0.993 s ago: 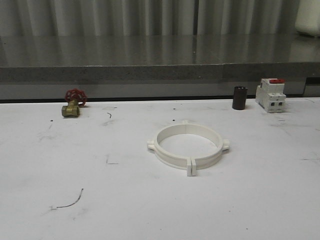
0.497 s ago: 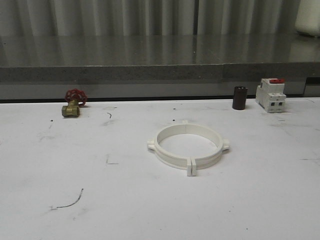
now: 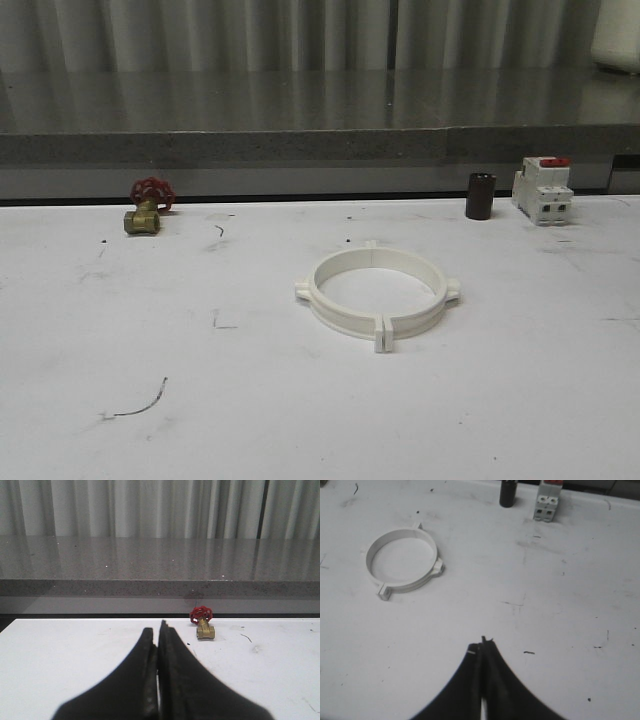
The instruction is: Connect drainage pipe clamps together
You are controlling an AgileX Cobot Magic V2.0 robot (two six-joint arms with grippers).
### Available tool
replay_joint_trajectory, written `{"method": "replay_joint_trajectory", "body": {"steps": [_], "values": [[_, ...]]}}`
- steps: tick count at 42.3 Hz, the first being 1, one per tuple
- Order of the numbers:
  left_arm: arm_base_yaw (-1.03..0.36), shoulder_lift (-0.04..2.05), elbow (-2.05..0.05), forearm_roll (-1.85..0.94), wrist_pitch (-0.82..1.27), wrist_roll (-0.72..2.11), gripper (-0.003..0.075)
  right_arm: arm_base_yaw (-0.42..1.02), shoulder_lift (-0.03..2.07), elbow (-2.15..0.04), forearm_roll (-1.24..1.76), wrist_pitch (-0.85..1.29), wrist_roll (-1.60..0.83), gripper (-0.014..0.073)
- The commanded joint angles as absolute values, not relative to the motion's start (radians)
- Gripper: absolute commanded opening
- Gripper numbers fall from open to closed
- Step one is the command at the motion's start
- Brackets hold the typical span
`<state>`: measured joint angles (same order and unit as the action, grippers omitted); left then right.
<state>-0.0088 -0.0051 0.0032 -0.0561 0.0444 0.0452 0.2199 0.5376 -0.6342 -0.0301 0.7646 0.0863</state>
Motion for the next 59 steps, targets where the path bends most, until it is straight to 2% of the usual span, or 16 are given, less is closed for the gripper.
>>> {"method": "replay_joint_trajectory", "body": {"steps": [1, 10, 19, 29, 49, 59], "values": [[-0.009, -0.015, 0.027, -0.067, -0.034, 0.045, -0.0020, 0.163, 0.441, -0.550, -0.045, 0.565, 0.059, -0.0065], [-0.009, -0.015, 0.027, -0.067, -0.034, 0.045, -0.0020, 0.081, 0.170, -0.238, -0.045, 0.236, 0.055, -0.0067], [-0.009, -0.015, 0.027, -0.067, -0.034, 0.045, -0.0020, 0.041, -0.029, -0.059, -0.045, 0.110, 0.055, -0.0067], [-0.009, -0.015, 0.027, -0.067, -0.034, 0.045, -0.0020, 0.040, -0.026, 0.025, -0.045, 0.032, 0.056, -0.0067], [-0.009, -0.015, 0.027, -0.067, -0.034, 0.045, -0.0020, 0.040, -0.026, 0.023, -0.044, 0.035, 0.056, -0.0067], [-0.009, -0.015, 0.027, -0.067, -0.034, 0.045, -0.0020, 0.040, -0.026, 0.023, 0.089, 0.024, 0.055, -0.0067]]}}
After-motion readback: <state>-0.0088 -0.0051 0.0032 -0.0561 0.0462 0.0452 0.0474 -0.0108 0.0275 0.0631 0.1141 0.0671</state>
